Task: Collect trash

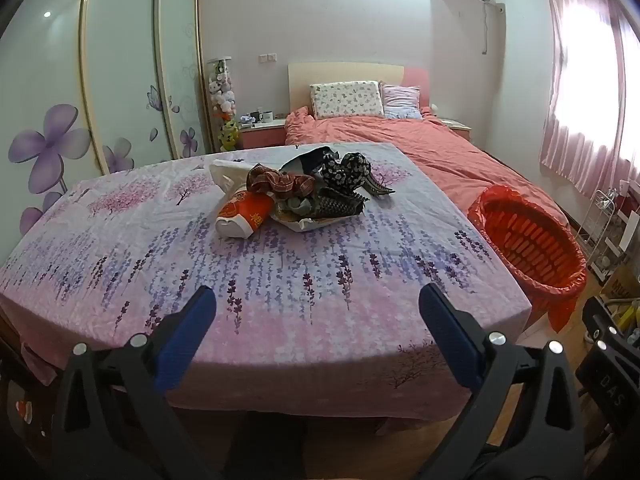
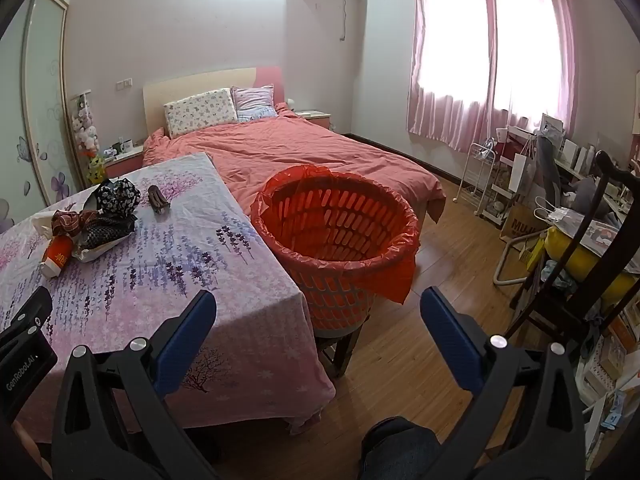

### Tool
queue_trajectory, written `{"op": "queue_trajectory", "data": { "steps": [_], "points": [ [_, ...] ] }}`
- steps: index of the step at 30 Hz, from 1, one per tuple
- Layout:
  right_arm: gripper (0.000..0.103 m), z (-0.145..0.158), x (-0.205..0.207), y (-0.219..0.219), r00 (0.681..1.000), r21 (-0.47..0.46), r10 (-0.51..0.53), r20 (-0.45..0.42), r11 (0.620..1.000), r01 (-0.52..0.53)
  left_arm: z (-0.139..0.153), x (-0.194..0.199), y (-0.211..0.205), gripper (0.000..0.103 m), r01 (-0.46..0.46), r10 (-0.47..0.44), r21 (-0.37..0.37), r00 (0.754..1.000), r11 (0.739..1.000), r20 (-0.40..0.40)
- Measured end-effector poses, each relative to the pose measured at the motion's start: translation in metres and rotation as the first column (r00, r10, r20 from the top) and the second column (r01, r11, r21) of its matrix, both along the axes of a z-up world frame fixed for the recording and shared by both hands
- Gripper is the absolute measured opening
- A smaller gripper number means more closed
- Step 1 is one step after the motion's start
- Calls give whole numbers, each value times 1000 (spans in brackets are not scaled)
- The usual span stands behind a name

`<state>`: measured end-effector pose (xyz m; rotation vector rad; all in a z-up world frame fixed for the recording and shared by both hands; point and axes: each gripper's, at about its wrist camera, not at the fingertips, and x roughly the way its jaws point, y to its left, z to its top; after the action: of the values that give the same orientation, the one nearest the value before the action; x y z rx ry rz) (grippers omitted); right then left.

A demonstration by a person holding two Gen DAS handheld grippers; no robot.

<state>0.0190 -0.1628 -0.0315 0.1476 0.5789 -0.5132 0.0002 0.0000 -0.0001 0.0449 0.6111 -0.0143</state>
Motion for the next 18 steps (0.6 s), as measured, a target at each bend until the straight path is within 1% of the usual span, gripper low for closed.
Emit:
{"op": "queue_trajectory", "data": {
  "steps": [18],
  "points": [
    [101, 0, 0, 0, 1000, -1, 0, -4, 1000, 0, 0, 0, 0, 99, 0, 0, -6, 1000, 1000, -3]
  ]
}}
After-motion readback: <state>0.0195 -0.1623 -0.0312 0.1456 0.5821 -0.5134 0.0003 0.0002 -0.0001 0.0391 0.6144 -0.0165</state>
